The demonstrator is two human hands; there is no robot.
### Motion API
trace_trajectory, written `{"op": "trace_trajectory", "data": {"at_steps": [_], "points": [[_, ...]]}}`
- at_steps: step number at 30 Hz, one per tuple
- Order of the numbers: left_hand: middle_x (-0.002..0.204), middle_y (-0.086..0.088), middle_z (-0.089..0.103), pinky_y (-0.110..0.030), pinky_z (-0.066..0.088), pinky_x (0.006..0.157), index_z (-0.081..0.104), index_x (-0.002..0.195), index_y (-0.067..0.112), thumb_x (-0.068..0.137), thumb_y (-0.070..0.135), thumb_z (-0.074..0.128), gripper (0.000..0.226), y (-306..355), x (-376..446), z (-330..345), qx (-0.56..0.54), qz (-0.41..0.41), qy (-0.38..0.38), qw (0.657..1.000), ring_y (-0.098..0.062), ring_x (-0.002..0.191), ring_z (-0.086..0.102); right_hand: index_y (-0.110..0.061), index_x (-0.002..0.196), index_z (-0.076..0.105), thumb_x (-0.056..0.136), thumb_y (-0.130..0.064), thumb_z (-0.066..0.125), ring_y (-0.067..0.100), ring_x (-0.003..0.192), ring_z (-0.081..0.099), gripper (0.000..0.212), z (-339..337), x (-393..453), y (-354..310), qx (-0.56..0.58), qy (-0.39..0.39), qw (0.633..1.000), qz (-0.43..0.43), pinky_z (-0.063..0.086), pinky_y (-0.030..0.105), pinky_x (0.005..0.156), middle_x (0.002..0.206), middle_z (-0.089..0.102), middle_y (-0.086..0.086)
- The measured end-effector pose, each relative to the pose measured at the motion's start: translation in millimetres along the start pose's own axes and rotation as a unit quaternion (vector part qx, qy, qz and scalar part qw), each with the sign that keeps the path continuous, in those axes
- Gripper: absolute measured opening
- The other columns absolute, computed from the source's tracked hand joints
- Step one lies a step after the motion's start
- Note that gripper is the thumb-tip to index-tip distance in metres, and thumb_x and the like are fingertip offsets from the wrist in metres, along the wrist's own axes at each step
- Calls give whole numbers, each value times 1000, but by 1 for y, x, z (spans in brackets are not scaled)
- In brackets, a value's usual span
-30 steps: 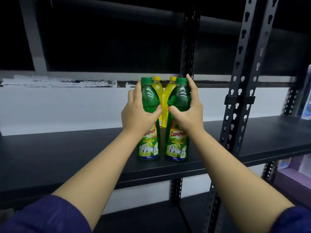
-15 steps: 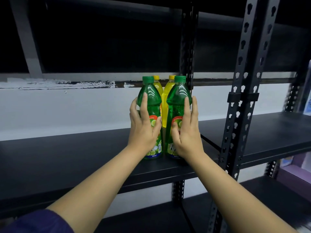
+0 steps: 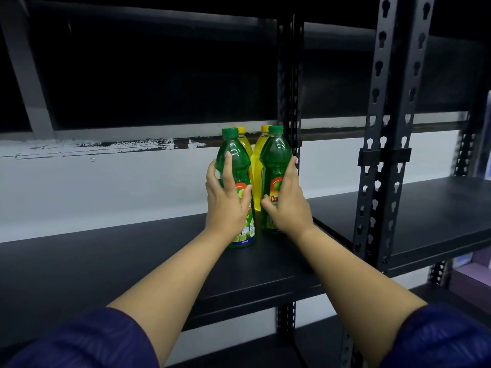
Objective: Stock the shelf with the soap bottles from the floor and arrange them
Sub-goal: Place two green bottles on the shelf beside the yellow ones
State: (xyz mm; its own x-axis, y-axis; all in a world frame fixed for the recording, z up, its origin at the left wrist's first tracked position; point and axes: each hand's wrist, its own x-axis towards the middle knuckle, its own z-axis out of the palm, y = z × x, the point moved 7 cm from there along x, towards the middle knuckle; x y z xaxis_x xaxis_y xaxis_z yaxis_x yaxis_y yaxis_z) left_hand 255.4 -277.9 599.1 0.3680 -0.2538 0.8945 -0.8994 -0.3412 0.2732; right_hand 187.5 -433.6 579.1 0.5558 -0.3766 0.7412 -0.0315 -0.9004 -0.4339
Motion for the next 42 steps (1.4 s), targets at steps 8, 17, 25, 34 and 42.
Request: {"op": "trace_trajectory", "data": {"at_steps": [8, 17, 25, 34, 42], "points": [[163, -24, 8, -54, 38, 116, -7, 163, 23, 103, 42, 50, 85, -22, 24, 38, 30, -21, -26, 999, -42, 142, 32, -23, 166, -17, 102, -30, 55, 38, 145, 42, 96, 35, 7, 21, -12, -18, 1000, 8, 55, 52, 97, 173, 5, 11], [164, -13, 9, -57, 33, 115, -30, 148, 57, 101, 31, 57, 102, -52, -8, 69, 33, -76, -205, 975, -41, 143, 26, -42, 165, -4, 89, -13, 66, 38, 141, 44, 108, 33, 6, 25, -67, -33, 997, -1, 60, 50, 86, 174, -1, 6], [139, -6, 34, -49, 50, 104, -14, 153, 62, 86, 17, 79, 123, -49, -6, 60, -41, -84, -192, 977, -29, 128, 46, -52, 162, -5, 87, -3, 67, 36, 113, 66, 115, 34, 6, 38, 7, -50, 999, 13, 60, 44, 81, 176, 0, 4], [138, -5, 41, -33, 45, 100, -16, 150, 66, 81, 14, 86, 133, -58, -7, 62, -98, -88, -237, 962, -16, 123, 48, -51, 163, 1, 81, -4, 77, 27, 148, 44, 122, 26, 5, 35, 43, -54, 998, 1, 58, 41, 87, 176, 4, -1], [149, -6, 40, -48, 49, 108, -18, 149, 66, 77, 13, 88, 139, -60, -5, 63, -111, -82, -258, 956, -22, 136, 46, -55, 161, -2, 80, -5, 78, 28, 123, 65, 125, 30, 7, 39, 34, -61, 998, 3, 59, 37, 74, 176, 3, -1]]}}
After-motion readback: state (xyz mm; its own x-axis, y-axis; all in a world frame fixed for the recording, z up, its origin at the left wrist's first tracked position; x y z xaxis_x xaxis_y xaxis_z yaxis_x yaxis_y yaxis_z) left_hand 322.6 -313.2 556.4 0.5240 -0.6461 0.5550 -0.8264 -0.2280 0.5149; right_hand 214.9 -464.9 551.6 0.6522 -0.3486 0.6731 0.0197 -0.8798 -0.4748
